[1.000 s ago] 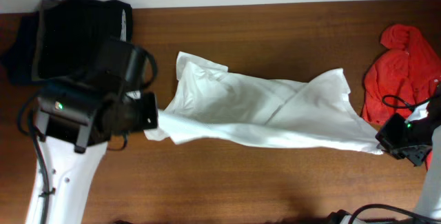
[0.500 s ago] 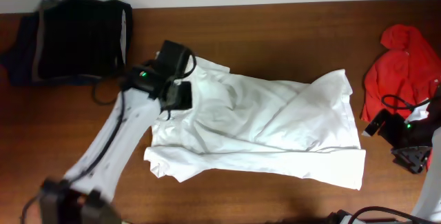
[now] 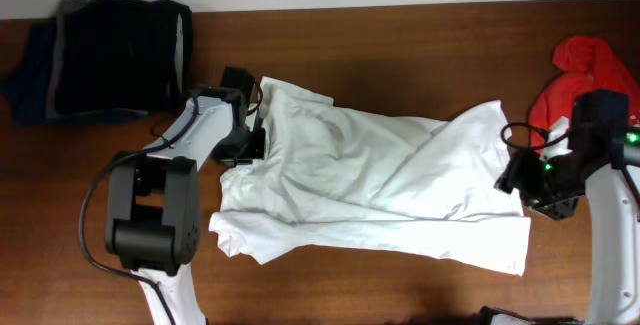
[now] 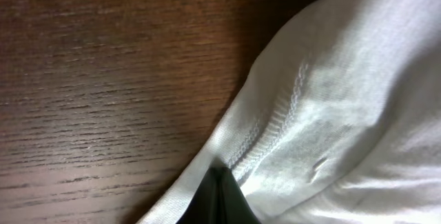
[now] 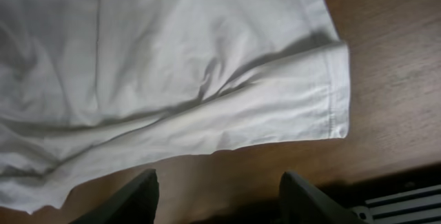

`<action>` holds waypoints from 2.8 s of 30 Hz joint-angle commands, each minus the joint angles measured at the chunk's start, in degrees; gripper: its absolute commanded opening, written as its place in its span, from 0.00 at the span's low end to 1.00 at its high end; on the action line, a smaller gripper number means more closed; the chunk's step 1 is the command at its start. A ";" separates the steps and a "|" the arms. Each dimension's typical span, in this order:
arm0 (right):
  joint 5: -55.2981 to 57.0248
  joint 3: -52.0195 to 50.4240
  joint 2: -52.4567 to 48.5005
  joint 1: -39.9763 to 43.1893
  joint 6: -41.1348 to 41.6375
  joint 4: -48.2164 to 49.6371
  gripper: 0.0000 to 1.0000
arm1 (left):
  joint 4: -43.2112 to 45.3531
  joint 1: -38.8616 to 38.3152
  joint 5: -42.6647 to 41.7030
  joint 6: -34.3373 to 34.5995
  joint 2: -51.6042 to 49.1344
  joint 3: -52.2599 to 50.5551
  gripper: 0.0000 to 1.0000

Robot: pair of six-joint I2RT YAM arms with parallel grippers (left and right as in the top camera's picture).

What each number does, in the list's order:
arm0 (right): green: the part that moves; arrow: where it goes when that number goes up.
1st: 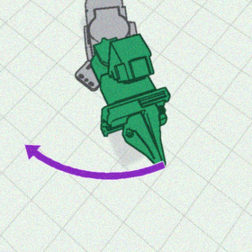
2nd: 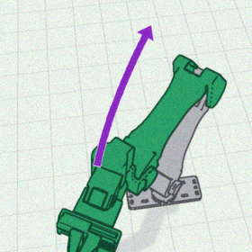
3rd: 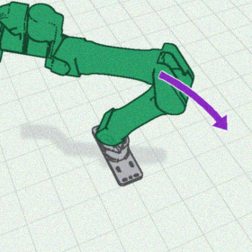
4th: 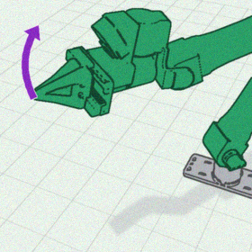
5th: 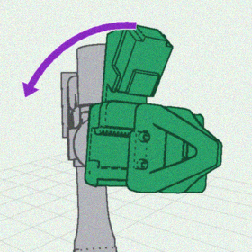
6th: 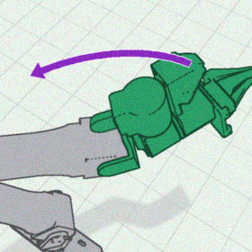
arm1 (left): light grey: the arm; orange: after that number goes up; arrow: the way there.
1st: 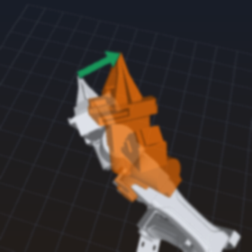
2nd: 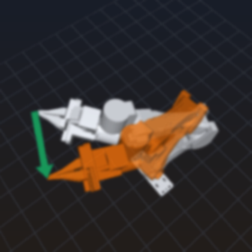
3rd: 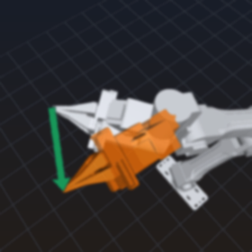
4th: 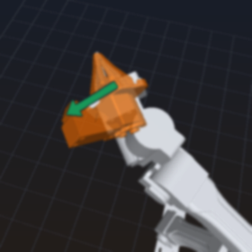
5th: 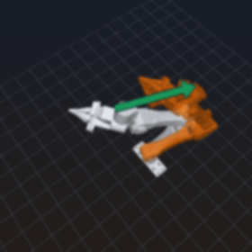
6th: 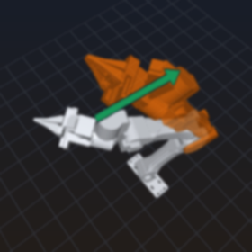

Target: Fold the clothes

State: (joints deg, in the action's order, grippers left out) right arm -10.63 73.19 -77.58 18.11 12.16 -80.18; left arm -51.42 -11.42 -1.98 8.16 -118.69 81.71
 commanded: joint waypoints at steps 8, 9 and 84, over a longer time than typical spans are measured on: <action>-0.55 0.70 0.17 -3.21 0.72 0.70 0.68 | -6.78 13.11 23.98 12.22 -4.28 1.55 0.01; -0.57 0.68 0.13 -3.21 0.72 0.92 0.68 | -8.24 15.78 24.63 12.20 -4.28 2.60 0.01; 6.16 33.33 -18.32 -16.15 4.17 -15.87 0.53 | -26.34 17.46 11.87 13.86 35.56 2.25 0.76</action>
State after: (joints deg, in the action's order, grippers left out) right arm -4.05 105.38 -100.86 6.02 16.19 -93.65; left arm -73.12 5.78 9.89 22.11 -86.59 83.79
